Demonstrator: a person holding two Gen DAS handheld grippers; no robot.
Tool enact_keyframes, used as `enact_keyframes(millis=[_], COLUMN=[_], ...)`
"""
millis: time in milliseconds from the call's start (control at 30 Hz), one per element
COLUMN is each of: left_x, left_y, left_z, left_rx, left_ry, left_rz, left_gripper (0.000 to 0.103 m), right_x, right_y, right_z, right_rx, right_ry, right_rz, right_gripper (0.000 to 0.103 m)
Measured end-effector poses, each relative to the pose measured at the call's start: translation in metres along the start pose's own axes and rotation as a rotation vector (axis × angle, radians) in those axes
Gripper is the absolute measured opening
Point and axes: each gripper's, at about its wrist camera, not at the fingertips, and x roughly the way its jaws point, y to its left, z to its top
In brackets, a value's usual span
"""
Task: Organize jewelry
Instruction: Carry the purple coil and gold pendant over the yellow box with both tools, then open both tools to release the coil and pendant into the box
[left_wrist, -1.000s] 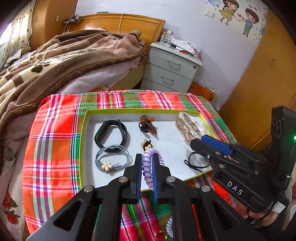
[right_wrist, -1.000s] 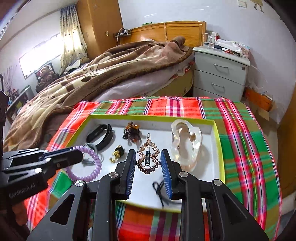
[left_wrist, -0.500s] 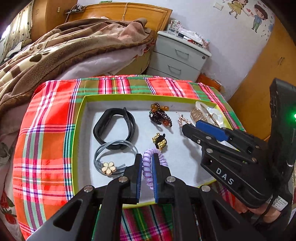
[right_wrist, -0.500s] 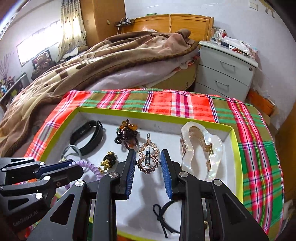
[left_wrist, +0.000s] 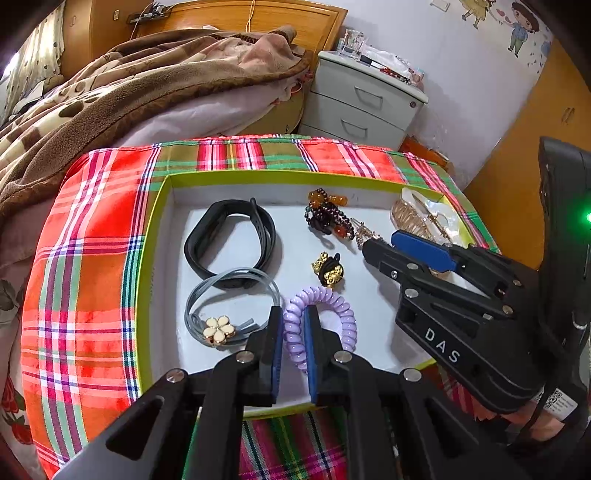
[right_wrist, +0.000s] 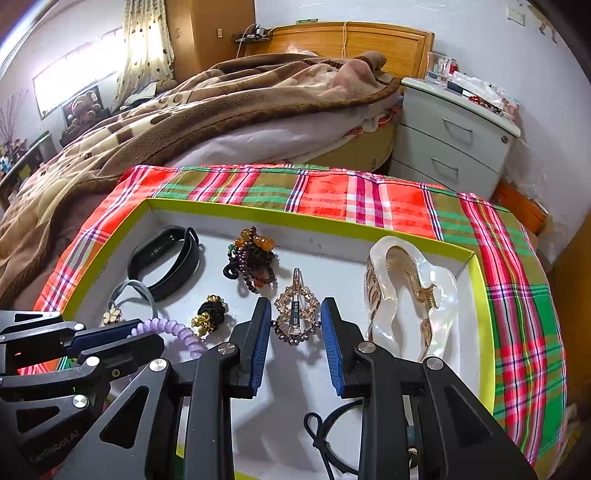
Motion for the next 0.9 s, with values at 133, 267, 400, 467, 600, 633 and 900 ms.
enact_keyframes(millis=[133, 267, 400, 467, 600, 633, 900], left_x=[0.0, 0.001, 0.0, 0.0, -0.004, -0.004, -0.017], left_y=[-0.003, -0.002, -0.001, -0.001, -0.001, -0.001, -0.002], left_z=[0.0, -0.001, -0.002, -0.002, -0.003, -0.003, -0.006], left_rx=[0.006, 0.005, 0.004, 0.003, 0.003, 0.002, 0.005], left_ry=[-0.002, 0.004, 0.003, 0.001, -0.006, -0.009, -0.03], left_rz=[0.003, -0.007, -0.005, -0.002, -0.005, -0.005, 0.0], left_gripper=[0.025, 0.027, 0.027, 0.028, 0.034, 0.034, 0.04], right_x=[0.0, 0.0, 0.0, -0.001, -0.005, -0.006, -0.019], right_y=[0.0, 0.001, 0.001, 0.0, 0.0, 0.0, 0.0], right_z=[0.001, 0.0, 0.0, 0.001, 0.001, 0.001, 0.0], right_rx=[0.002, 0.002, 0.008, 0.014, 0.016, 0.017, 0.032], right_ry=[-0.001, 0.002, -0.002, -0.003, -0.019, -0.021, -0.05], right_rz=[0.004, 0.005, 0.004, 0.007, 0.007, 0.008, 0.012], right_gripper=[0.029, 0.029, 0.029, 0.029, 0.03, 0.03, 0.041])
